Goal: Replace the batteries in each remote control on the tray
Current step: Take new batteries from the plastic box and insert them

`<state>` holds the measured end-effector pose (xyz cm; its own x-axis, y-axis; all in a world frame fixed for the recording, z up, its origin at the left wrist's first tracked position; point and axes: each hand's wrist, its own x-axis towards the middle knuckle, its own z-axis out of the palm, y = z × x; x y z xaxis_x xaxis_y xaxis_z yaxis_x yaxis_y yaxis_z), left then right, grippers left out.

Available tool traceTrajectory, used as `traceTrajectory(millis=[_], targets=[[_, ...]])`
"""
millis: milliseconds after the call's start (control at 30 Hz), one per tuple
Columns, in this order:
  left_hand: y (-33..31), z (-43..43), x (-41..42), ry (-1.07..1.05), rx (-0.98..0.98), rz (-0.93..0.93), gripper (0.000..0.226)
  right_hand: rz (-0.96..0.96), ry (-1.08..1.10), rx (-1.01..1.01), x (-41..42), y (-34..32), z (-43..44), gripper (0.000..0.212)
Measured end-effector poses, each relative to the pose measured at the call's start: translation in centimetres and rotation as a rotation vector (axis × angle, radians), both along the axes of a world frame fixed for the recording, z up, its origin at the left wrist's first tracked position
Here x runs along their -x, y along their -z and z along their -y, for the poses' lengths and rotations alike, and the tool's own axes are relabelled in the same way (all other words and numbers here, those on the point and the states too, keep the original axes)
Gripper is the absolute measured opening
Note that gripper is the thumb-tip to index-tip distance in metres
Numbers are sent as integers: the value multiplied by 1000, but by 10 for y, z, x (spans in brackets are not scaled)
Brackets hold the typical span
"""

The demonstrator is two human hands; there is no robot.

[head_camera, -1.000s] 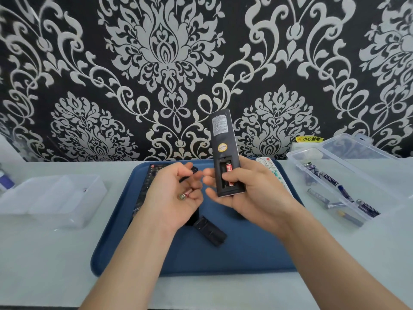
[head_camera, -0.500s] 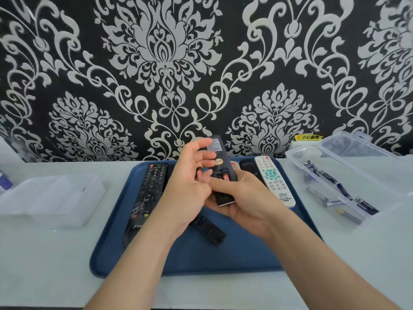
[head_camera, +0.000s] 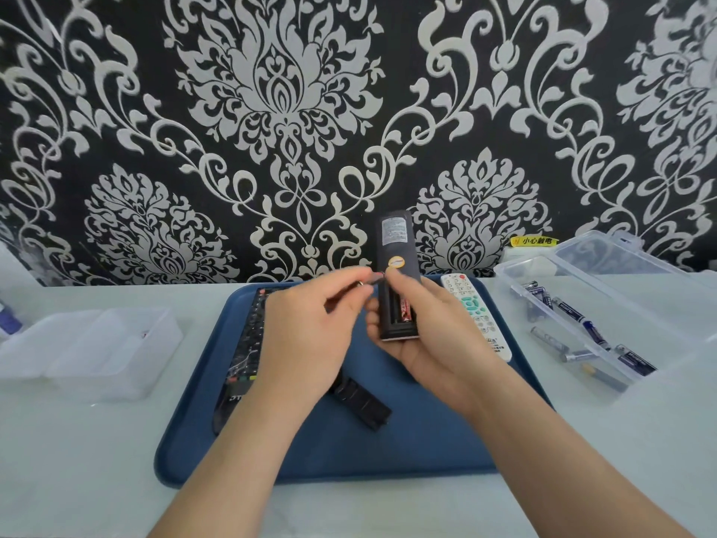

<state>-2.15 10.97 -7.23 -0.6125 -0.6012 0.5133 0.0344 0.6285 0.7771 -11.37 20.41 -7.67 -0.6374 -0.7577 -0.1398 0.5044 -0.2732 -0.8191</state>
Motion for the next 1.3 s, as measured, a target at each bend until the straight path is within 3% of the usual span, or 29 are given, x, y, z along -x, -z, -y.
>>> traceTrajectory(millis=[100, 200, 267, 467, 600, 733, 833, 1133, 1300], targets=[[-5, 2, -2, -23, 81, -72, 16, 5, 5, -49, 1, -4, 0, 39], [-5, 3, -3, -14, 346, -53, 20, -54, -4, -73, 0, -4, 0, 47], [-4, 2, -2, 8, 382, -41, 24, -97, -16, -76, -2, -3, -1, 49], [-1, -1, 3, -3, 115, -31, 22, -177, -30, -97, -7, -1, 2, 56], [1, 0, 5, 34, 151, -19, 15, -168, -1, -80, -7, -1, 1, 55], [-1, 3, 2, 105, 29, 44, 34, -153, -8, -48, -6, -3, -1, 51], [-3, 2, -1, 106, 57, 62, 36, -171, -17, -57, -7, -2, 0, 48], [-4, 1, 3, 53, -36, -59, 36, -264, -48, -63, -9, -1, 0, 50], [-3, -1, 3, 79, 35, -67, 40, -228, -36, 8, -10, -4, 0, 52]])
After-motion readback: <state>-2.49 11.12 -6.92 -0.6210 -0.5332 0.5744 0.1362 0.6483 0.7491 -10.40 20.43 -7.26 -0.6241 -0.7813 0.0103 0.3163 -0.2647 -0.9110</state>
